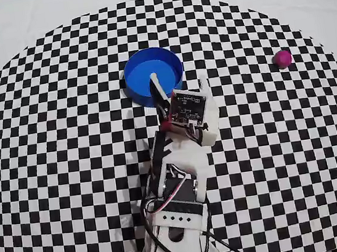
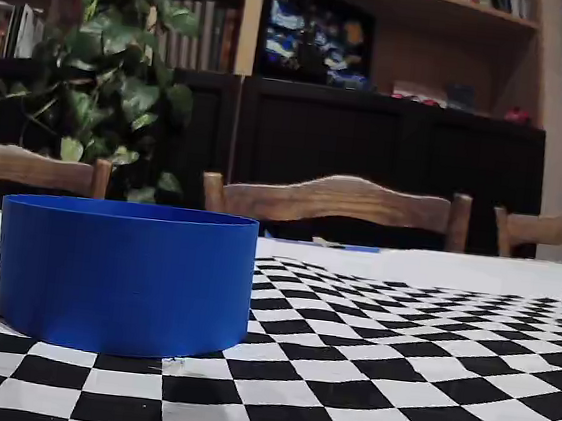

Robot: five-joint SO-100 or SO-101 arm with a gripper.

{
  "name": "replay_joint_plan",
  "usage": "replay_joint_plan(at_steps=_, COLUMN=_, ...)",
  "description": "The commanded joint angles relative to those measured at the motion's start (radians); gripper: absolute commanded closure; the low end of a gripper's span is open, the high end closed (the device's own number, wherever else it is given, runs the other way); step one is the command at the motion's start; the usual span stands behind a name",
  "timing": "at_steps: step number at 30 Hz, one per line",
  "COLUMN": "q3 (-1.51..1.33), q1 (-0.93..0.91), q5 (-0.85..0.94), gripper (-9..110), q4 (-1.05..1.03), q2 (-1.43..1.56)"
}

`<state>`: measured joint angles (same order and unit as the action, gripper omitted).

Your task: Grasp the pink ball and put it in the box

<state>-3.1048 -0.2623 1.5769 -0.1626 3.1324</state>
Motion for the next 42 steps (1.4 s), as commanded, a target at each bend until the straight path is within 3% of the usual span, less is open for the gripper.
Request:
replay_joint_plan(at_steps=1, q3=-0.008, q1=-0.032, q5=0.006, gripper=68, q4=0.020, q2=-0.006)
replay_joint_plan(at_steps=42, q3=-0.008, q1=-0.310, q5=0.006, gripper=68, q4=0.063, q2=-0.032)
